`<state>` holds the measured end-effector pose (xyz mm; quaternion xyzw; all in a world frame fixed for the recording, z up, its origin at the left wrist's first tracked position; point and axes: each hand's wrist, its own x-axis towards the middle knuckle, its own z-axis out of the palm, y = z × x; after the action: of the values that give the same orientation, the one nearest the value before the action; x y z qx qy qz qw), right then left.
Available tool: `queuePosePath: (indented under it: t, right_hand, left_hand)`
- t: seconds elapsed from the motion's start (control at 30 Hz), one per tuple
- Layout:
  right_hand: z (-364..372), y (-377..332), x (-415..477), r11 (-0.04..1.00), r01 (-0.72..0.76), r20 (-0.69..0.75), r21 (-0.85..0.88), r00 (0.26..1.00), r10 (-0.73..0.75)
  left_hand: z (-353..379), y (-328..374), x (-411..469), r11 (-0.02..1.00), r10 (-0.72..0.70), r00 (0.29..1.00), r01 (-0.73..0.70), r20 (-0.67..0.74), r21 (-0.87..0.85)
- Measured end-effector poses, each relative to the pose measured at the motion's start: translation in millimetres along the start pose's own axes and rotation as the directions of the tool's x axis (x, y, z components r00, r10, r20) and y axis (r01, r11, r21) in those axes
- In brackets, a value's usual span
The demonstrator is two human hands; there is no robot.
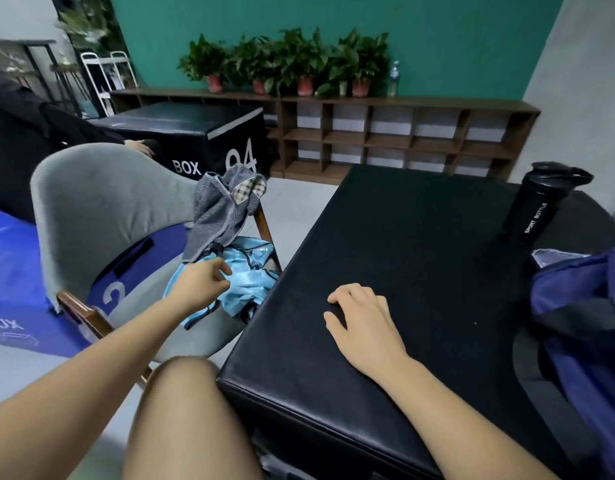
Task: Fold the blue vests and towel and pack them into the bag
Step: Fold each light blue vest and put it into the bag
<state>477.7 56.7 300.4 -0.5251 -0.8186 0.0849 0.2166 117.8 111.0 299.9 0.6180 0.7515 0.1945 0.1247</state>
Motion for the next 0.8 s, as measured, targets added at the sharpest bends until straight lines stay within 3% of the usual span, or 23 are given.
queuePosePath:
  t: [0.1, 0.3, 0.5, 0.63, 0.8]
  right_hand:
    - [1.0, 3.0, -1.6, 1.000, 0.001, -0.007, 0.018, 1.000, -0.001]
    - [3.1, 3.3, -3.7, 1.000, 0.005, -0.031, 0.003, 1.000, -0.005]
    - [5.1, 5.2, -4.5, 1.000, 0.010, -0.047, 0.008, 0.999, -0.010]
    - [5.4, 5.6, -4.8, 1.000, 0.015, -0.053, 0.008, 0.998, -0.015]
    - [4.8, 4.3, -5.5, 1.000, 0.014, -0.063, 0.013, 0.998, -0.013]
  left_hand:
    - [22.3, -23.1, 14.7, 0.998, -0.036, 0.993, 0.031, 0.109, 0.046]
    - [52.5, -22.9, 35.3, 0.975, 0.035, 0.979, -0.077, 0.202, 0.207]
    - [59.4, -14.4, 45.4, 0.954, 0.041, 0.993, -0.072, 0.110, 0.290]
    - [41.5, -11.9, 40.2, 0.975, 0.027, 0.999, -0.030, 0.017, 0.221]
    - [-6.9, -1.5, 35.3, 0.983, 0.117, 0.988, -0.100, -0.105, 0.155]
